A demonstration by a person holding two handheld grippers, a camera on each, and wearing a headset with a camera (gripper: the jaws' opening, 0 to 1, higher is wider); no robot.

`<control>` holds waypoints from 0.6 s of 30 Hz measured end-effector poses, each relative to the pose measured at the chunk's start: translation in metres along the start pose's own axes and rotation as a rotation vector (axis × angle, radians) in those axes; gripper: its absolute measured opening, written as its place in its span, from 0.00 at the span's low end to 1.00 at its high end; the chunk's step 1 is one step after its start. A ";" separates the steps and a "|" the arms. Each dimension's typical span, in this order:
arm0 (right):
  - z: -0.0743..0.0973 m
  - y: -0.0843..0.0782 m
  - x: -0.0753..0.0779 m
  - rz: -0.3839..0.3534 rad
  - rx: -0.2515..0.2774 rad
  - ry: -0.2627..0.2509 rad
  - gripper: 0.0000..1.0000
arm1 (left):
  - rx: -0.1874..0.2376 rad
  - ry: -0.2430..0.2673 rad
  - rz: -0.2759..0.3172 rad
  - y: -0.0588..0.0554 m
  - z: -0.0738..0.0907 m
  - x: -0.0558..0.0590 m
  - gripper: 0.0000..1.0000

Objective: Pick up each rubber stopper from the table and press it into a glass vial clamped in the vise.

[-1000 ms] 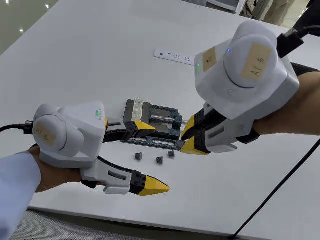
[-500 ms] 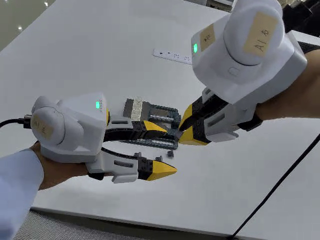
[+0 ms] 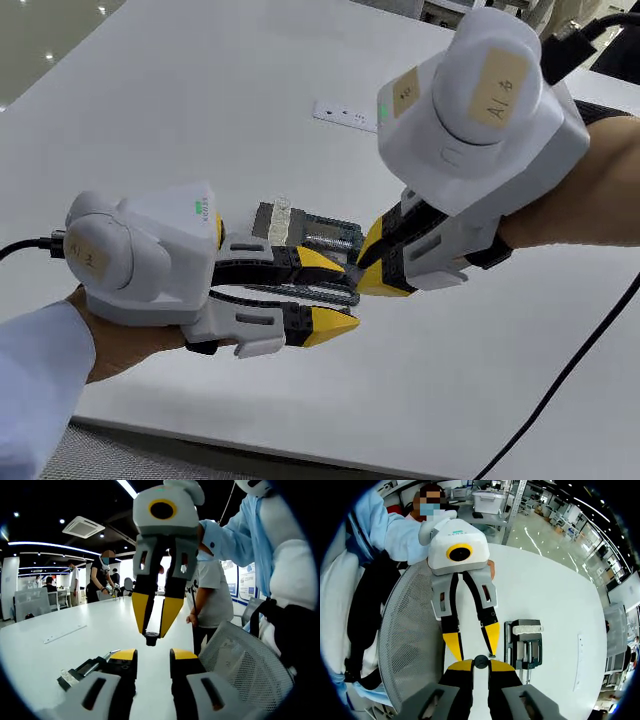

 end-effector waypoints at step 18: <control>-0.007 0.000 0.005 -0.024 0.010 0.024 0.07 | -0.003 0.015 0.005 0.001 0.000 -0.005 0.08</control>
Point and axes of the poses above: the centre of the closed fingertips' face, and the gripper's own axes: z roughly backward along the fingers, x roughly to its right, y roughly out of its top, the point moved 8 cm from there along z, roughly backward along the fingers, and after that the axes turned 11 degrees about -x, right-handed, at the moved point
